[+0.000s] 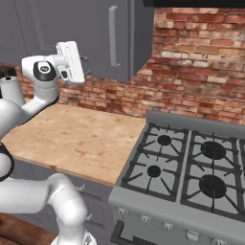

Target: Pick the mug and place it in the sink. Pick the bowl and place it in the open cabinet and then close the cabinet.

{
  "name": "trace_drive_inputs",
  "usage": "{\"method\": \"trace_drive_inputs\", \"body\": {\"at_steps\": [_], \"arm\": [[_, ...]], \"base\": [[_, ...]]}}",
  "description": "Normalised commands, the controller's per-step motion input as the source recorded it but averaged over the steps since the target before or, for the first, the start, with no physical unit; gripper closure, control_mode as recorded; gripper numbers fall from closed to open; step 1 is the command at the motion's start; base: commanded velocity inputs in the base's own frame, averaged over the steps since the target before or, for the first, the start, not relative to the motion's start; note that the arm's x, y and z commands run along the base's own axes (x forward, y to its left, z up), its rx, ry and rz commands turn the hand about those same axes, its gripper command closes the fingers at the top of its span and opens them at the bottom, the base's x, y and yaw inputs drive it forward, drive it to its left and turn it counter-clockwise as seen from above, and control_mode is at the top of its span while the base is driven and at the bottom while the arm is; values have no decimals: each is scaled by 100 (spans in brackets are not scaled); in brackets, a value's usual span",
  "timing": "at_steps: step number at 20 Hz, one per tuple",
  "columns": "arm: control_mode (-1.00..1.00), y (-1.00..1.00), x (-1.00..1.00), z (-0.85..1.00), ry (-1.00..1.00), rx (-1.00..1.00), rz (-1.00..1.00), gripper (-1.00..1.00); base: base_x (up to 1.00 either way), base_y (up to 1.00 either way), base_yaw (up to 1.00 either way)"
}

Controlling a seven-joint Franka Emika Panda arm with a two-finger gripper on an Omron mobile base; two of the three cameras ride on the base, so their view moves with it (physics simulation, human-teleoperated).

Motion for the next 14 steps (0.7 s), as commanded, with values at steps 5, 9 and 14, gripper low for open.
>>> {"method": "trace_drive_inputs", "body": {"at_steps": [5, 9, 14], "arm": [[-100, -72, 1, -4, -26, 6, 0, -100], [-100, -71, 0, -14, -26, 0, 0, -100], [-100, -25, -26, -6, -6, 0, 0, -100]], "base": [[0, 0, 0], [0, 0, 0], [0, 0, 0]]}}
